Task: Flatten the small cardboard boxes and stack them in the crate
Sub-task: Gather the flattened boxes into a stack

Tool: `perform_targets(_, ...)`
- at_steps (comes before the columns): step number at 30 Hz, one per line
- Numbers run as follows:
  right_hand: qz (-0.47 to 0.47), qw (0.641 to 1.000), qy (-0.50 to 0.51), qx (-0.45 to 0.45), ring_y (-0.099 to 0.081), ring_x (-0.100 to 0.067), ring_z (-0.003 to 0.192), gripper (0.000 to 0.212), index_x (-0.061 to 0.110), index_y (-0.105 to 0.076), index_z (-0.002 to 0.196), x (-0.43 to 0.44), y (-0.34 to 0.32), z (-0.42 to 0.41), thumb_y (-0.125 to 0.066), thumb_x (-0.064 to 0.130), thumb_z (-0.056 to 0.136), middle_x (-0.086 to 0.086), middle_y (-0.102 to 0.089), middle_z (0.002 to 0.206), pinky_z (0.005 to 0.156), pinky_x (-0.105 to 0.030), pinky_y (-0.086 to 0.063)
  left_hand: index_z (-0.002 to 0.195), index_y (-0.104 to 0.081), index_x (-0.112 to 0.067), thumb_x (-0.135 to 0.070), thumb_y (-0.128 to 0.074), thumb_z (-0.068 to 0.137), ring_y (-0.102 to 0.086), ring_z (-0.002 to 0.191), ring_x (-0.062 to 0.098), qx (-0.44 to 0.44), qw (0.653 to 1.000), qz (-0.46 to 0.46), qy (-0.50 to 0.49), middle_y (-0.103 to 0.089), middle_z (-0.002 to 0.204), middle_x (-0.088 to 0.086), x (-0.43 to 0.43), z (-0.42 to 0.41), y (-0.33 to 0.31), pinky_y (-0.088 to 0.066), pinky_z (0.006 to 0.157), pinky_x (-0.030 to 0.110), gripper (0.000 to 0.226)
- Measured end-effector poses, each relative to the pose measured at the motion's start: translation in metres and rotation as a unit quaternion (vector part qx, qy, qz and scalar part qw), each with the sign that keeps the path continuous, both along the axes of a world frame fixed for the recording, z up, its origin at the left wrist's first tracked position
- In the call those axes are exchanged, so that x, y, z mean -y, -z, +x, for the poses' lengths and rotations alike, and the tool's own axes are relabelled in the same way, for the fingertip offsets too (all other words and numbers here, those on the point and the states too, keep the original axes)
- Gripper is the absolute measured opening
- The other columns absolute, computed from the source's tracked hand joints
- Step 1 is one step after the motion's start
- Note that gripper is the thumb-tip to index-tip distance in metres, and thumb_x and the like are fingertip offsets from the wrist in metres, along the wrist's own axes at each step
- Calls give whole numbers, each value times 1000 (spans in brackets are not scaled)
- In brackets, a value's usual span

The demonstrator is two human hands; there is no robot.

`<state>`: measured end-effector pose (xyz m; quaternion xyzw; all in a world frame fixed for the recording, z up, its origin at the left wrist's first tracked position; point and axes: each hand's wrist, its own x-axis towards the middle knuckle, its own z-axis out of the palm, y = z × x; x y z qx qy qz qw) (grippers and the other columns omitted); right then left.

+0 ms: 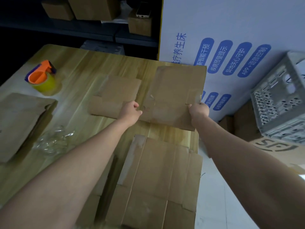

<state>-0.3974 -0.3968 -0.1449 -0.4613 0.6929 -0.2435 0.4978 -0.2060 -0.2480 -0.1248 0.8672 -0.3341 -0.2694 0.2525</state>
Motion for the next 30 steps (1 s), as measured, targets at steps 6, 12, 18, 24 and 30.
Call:
perform_targets(6,-61,992,106,22,-51,-13,75,36,12,-54,124,-28,-37,-20,-44,13,89,1,-58,102,74,-28,-39,122,-55,-7,-20,-62,90,-55,112,25,-25,999,10,24,-57,124,9,-24,-7,-20,-42,91,31,35)
perform_targets(12,-110,982,145,-40,-53,-22,88,39,11,-58,121,-80,-64,-51,-51,17,84,-3,-60,103,77,-25,-39,109,-58,-7,-16,-58,93,-52,104,23,-54,995,25,80,-55,107,6,-57,-14,-29,-41,85,32,18)
perform_targets(18,-77,983,130,-101,-51,-23,85,28,10,-66,107,-181,-54,-75,-54,16,82,-7,-63,96,77,-26,-39,106,-61,1,-10,-44,95,-58,103,33,-10,996,42,75,-62,109,16,-102,-11,-27,-45,81,35,23)
perform_targets(24,6,988,108,-113,-57,-26,98,31,9,-64,113,-266,-19,-90,-56,23,87,-9,-64,109,90,-34,-46,125,-51,12,-23,-47,97,-53,115,41,-60,986,88,132,-52,129,29,-143,-26,-14,-44,93,38,45)
perform_targets(30,50,991,83,-96,-55,-30,111,41,5,-58,125,-292,2,-98,-55,24,89,-13,-60,122,99,-41,-44,120,-53,3,-30,-51,95,-55,110,36,-115,976,114,149,-57,123,22,-172,-51,4,-45,88,38,42)
